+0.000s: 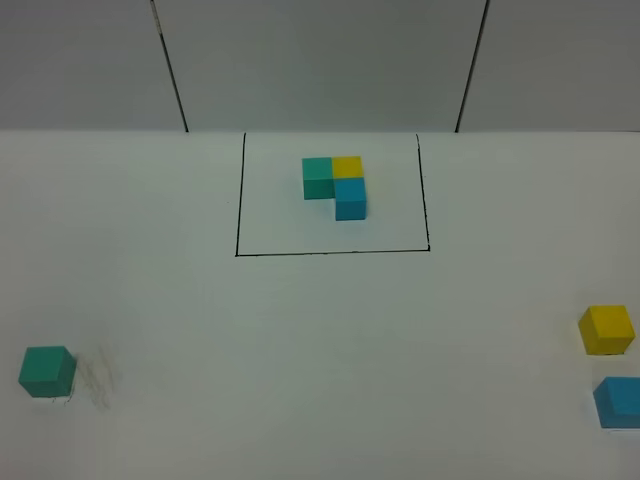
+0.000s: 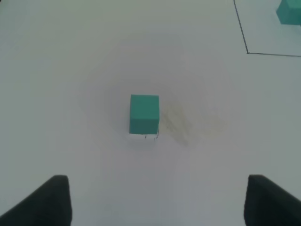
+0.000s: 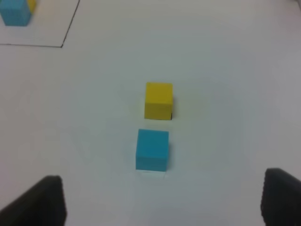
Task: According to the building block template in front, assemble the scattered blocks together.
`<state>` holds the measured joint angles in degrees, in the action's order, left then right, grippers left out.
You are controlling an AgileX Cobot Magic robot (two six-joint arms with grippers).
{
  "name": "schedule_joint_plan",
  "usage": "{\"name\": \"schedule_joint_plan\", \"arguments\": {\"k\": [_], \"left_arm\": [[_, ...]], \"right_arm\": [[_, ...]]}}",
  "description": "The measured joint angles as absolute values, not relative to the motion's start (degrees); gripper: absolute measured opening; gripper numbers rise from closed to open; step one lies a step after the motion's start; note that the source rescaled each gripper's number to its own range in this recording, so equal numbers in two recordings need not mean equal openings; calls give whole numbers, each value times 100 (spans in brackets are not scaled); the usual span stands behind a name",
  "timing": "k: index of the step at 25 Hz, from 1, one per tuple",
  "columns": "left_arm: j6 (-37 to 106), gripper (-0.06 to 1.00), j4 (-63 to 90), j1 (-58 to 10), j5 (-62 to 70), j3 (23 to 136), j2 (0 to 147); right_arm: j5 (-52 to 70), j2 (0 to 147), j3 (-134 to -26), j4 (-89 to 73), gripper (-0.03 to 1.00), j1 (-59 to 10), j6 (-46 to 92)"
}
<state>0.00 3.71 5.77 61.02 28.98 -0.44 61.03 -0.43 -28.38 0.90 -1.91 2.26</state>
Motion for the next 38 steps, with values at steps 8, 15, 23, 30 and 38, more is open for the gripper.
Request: {"name": "schedule_joint_plan", "arguments": {"k": [8,15,23,30,38], "left_arm": [[0,62,371,577,6102,2898,-44],[0,62,371,577,6102,2898,-44],[0,62,371,577,6102,2898,-44],[-814,62,530,577,5933,3018,819],[-658,62,524,577,5308,3932,3962]], "right_arm": [[6103,-43,-2838,90,71,-191,226],[6103,-43,-2838,90,71,-191,226],[6103,-43,-2838,90,71,-191,226],[6103,-43,-2838,90,71,-191,226],[6103,-43,-2838,90,71,-191,226]]}}
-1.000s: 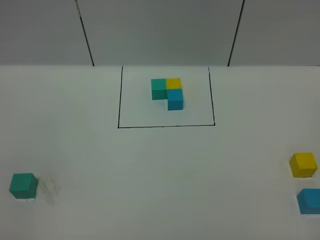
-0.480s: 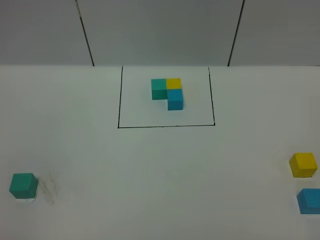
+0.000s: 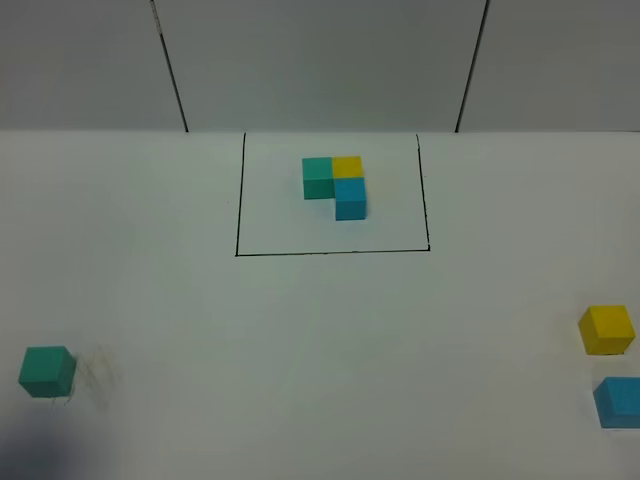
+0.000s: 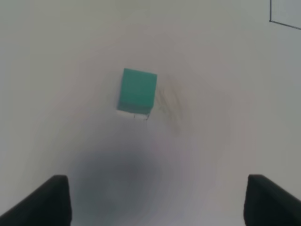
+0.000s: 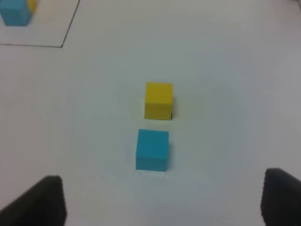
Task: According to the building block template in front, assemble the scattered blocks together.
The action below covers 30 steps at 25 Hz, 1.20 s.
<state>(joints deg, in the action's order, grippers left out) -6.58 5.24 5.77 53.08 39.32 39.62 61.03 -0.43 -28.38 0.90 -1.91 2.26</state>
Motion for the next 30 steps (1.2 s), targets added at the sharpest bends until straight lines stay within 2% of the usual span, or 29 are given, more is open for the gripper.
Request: {"name": "schedule_joint_plan", "arguments": {"k": [6,12,23,30], "left_arm": [[-241,62,524,577,5156,4814,6082],[90,62,520,577,4886,4967,7494],[496,62,549,577,3965,4992,8863],[971,62,1098,577,3668,4999,9470]], "right_arm": [[6103,-43,-2838,90,71,-191,226],[6103,-43,-2838,90,71,-191,226],[6103,-43,-2838,90,71,-191,226],[6103,-43,-2838,90,71,-191,226]]}}
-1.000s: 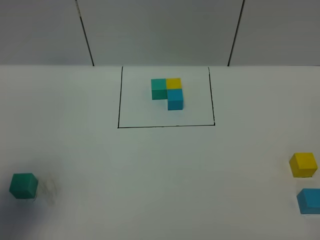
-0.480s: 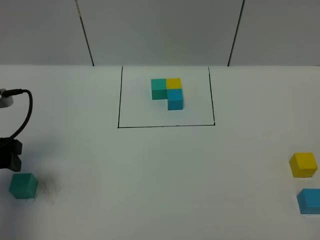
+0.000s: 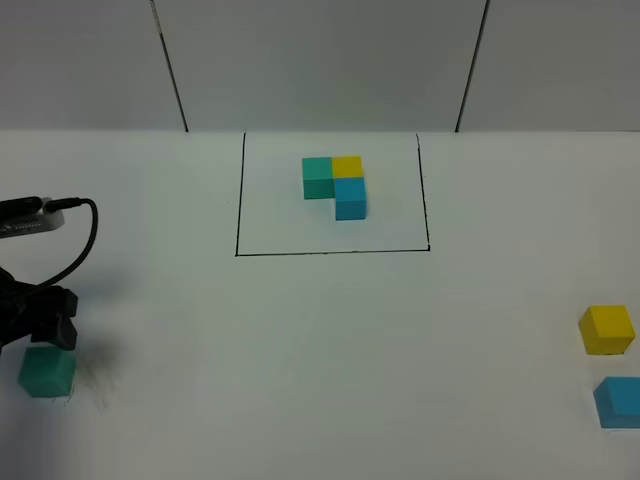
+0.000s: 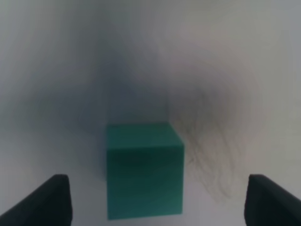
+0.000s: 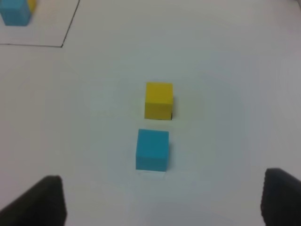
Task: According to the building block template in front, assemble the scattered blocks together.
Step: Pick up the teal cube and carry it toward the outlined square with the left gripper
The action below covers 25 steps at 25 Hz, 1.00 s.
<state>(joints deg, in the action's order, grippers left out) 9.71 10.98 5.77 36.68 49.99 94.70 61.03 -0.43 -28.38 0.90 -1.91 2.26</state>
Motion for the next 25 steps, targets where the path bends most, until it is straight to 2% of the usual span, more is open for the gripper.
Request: {"name": "schedule_joint_plan", "arguments": {"k": [18,25], "left_arm": [[1006,62,975,577,3490,4999,9961],[996,51,881,577,3496,4999,9961]], "right_arm": [[6103,-43,-2838,90,71,-191,226],[6103,-43,-2838,90,71,-191,226]]}}
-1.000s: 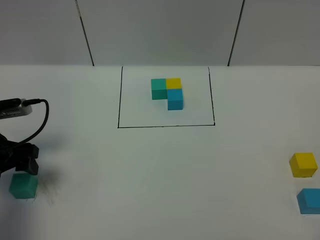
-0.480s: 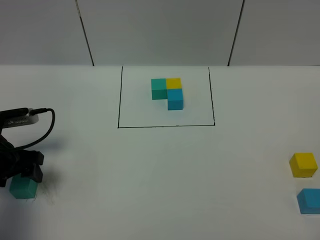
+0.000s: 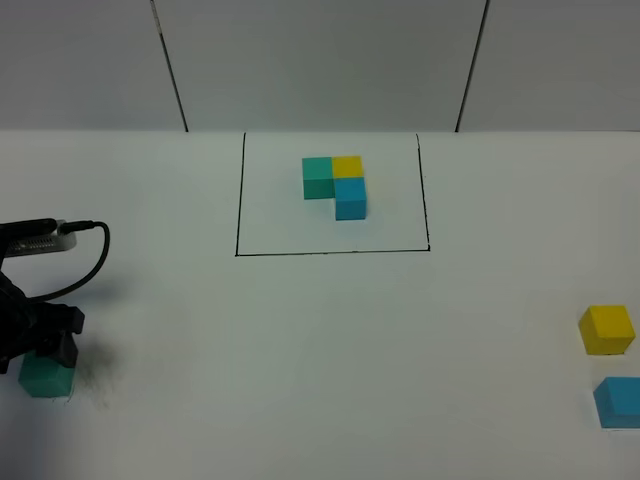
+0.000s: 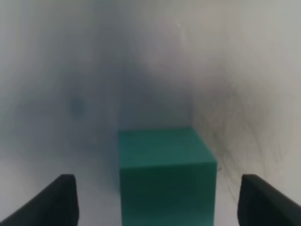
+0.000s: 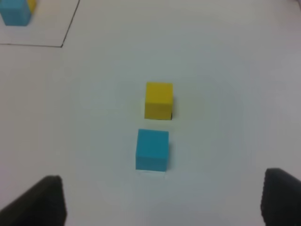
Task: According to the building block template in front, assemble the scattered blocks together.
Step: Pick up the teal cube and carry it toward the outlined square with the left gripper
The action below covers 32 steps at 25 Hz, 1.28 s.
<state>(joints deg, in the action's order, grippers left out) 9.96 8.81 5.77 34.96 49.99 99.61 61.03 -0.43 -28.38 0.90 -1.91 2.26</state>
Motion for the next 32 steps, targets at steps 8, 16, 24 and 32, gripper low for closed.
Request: {"name": "schedule_joint_plan", "arguments": {"k": [8,16,24,32], "left_arm": [[991,49,879,577,3522,4999,9961],[991,49,879,577,3517,4999,10211],[939,30,874,577,3454,4999,10434],[1254,0,566,475,3779,5488,10415]], "right_arm": [[6103,-43,-2838,90,71,-191,226],[6103,-43,-2838,90,71,-191,226],[6103,-43,-2838,90,71,-191,226],[6103,-43,-2838,90,71,-191,226]]}}
